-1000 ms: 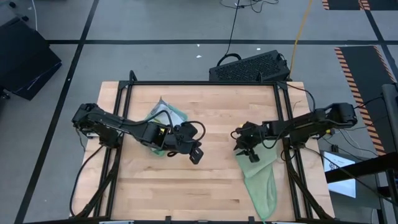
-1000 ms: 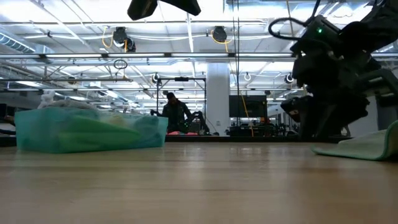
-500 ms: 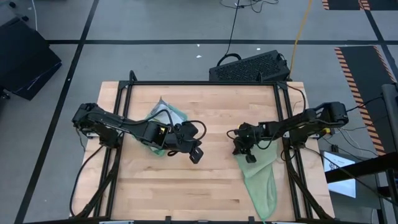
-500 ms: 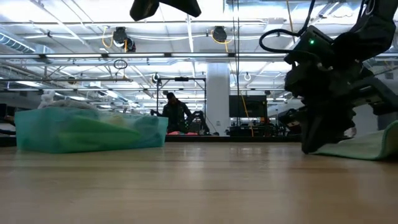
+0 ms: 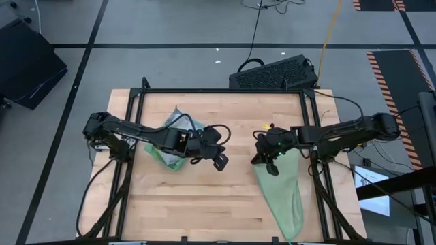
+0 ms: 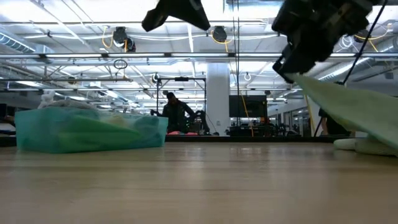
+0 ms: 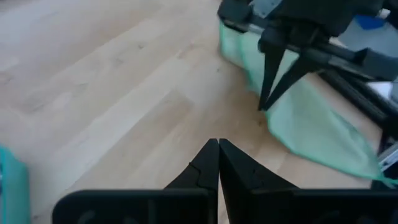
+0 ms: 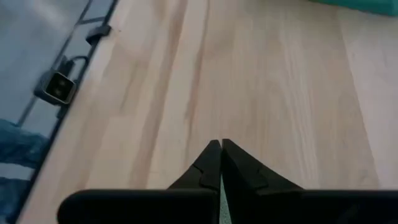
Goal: Fold microfiber towels
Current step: Fold the light green microfiber cloth
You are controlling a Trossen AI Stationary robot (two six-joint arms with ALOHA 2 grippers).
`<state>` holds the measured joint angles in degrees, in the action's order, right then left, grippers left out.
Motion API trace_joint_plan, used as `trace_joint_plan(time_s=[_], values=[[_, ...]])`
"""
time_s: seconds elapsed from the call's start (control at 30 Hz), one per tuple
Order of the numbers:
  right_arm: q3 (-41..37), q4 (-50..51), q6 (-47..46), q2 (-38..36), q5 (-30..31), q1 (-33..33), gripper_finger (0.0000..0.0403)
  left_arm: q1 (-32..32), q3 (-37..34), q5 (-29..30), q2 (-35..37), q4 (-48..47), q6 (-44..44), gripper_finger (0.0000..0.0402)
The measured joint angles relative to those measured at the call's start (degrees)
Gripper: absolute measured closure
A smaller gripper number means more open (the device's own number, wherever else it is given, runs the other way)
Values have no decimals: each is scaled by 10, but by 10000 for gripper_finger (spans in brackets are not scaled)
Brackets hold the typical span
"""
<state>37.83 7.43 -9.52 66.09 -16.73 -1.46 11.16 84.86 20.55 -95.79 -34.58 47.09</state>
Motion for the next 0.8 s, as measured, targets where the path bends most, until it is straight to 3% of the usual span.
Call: trace_joint_plan(time_s=[0.23, 0.6, 0.8], values=[[108, 138, -28, -5, 23, -4, 402, -16, 0, -16, -7, 50, -91, 366], [204, 182, -64, -5, 111, 4, 403, -52, 0, -29, -13, 119, -113, 198], [242, 180, -87, -5, 180, 8, 403, -56, 1, -70, -27, 204, -163, 151]])
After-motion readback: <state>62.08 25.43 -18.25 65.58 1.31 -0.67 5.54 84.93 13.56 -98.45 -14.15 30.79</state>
